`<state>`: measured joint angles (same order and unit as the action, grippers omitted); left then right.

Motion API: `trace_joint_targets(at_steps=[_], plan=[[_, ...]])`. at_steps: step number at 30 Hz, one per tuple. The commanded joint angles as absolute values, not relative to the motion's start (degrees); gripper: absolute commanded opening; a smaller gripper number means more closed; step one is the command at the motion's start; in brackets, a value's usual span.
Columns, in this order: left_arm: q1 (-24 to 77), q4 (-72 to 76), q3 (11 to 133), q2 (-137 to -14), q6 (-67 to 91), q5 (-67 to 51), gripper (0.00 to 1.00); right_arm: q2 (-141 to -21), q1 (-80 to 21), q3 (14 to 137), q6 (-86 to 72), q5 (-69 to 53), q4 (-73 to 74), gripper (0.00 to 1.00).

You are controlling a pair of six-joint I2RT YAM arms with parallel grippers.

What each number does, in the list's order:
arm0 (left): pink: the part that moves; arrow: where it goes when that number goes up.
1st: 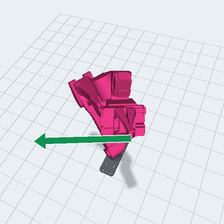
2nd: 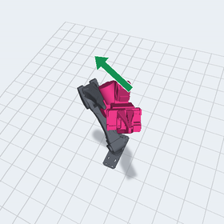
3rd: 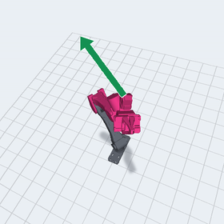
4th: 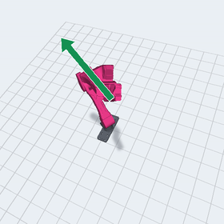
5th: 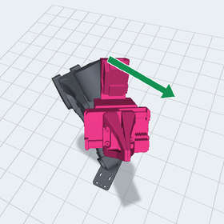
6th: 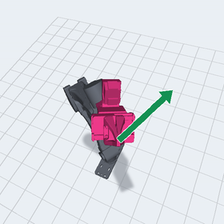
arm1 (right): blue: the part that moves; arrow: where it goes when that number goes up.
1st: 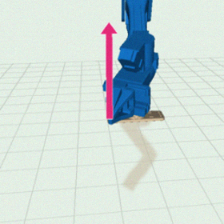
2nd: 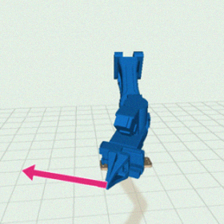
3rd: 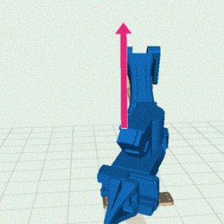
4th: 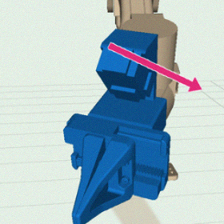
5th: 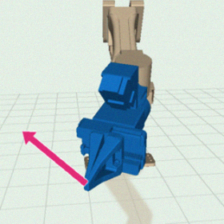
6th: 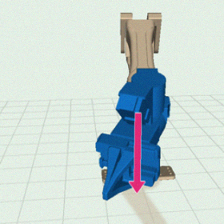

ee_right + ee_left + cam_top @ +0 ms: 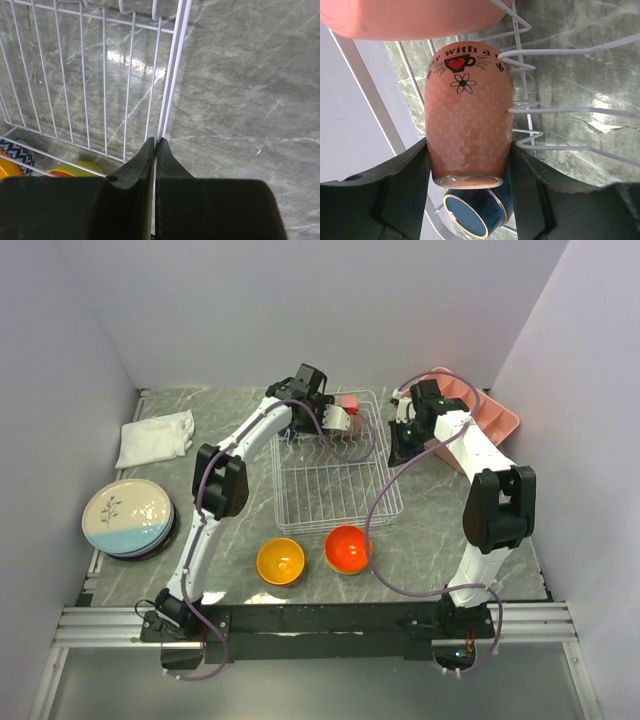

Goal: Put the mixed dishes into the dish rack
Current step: Adjust the dish rack at the center of the board.

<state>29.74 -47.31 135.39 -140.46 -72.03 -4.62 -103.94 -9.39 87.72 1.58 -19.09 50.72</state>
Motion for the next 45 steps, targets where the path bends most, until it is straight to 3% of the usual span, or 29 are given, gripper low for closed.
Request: trace_joint_targets(at_steps=[1, 8, 10, 22, 34, 38, 43, 45], plan=[[30.32, -43.25, 135.27, -138.35, -73.04, -4.48, 0.58, -103.01, -10.63, 85.34, 4.39, -19.42, 55.64, 0.0], [30.76, -33.94, 132.02, -137.81, -73.03, -3.25, 0.84, -103.27, -10.63, 85.6, 4.22, -19.34, 55.46, 0.0], [30.67, -33.84, 132.1, -137.46, -73.3, -4.3, 0.86, -103.53, -10.63, 86.04, 4.22, -19.34, 55.46, 0.0], [30.76, -31.56, 128.59, -133.86, -71.99, -3.6, 0.87, -103.36, -10.72, 85.6, 3.96, -19.6, 54.93, 0.0], [29.79, -27.69, 119.45, -120.16, -64.6, -3.26, 0.9, -105.02, -10.63, 87.89, 3.25, -19.51, 54.4, 0.0], [28.66, -25.41, 116.29, -113.83, -58.11, -1.58, 0.91, -103.98, -9.58, 90.08, 3.51, -18.81, 54.84, 0.43], [27.95, -22.41, 111.03, -104.27, -36.51, 2.63, 0.92, -99.94, -7.12, 90.7, 3.96, -18.9, 54.76, 0.79], [27.42, -21.8, 108.3, -101.44, -24.87, 4.03, 0.92, -97.22, -6.68, 90.44, 4.66, -17.76, 54.67, 0.88]])
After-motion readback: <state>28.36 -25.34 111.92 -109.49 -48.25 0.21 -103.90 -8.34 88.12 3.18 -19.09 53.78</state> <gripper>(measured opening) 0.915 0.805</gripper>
